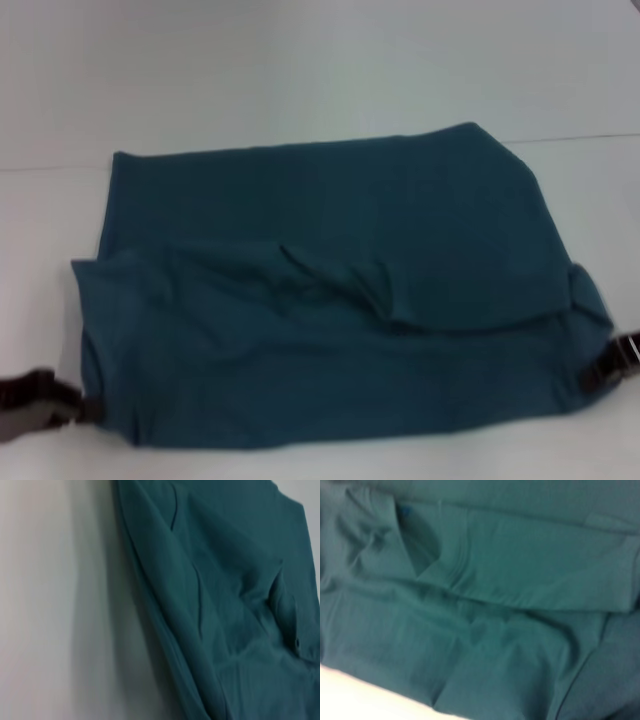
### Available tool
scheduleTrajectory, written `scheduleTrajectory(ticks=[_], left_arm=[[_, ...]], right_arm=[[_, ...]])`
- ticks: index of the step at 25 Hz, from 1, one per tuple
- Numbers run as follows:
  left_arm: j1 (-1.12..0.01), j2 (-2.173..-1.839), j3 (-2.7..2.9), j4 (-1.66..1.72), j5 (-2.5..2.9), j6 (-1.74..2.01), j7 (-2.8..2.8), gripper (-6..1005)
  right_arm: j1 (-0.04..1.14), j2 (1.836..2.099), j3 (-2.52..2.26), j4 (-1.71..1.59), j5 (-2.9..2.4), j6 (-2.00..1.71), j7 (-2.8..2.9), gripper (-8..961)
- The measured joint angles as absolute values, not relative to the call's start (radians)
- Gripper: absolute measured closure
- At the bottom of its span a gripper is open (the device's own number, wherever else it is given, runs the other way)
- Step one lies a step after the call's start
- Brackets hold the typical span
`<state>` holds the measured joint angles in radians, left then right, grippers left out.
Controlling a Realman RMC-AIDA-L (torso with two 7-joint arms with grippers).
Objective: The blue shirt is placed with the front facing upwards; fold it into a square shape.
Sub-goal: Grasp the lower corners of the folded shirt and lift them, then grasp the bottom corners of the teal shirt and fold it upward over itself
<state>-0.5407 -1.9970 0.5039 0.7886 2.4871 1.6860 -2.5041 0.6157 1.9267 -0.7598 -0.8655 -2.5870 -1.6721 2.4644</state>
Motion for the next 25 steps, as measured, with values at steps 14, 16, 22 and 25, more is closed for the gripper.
scheduleTrajectory(ticks=[14,16,22,25], left_arm=[[-0.433,-2.017,0.461,0.837,2.585,1.872,-2.449,982],[-0.431,-2.017,0.454,0.837,2.587,1.874,-2.448,982],[-0.481,-1.999,0.395,0.833,2.578,1.859,-2.447,982],[-0.524,-1.978,0.353,0.809,2.565,1.831,-2.463,982]], right_arm=[[0.579,1.930,-0.761,-0.861,-2.638,-1.790,2.402,905],[0.574,1.930,-0.758,-0.861,-2.638,-1.797,2.397,905],[0.584,1.925,-0.677,-0.867,-2.579,-1.771,2.379,905],[0.594,1.913,-0.615,-0.865,-2.518,-1.699,2.391,905]])
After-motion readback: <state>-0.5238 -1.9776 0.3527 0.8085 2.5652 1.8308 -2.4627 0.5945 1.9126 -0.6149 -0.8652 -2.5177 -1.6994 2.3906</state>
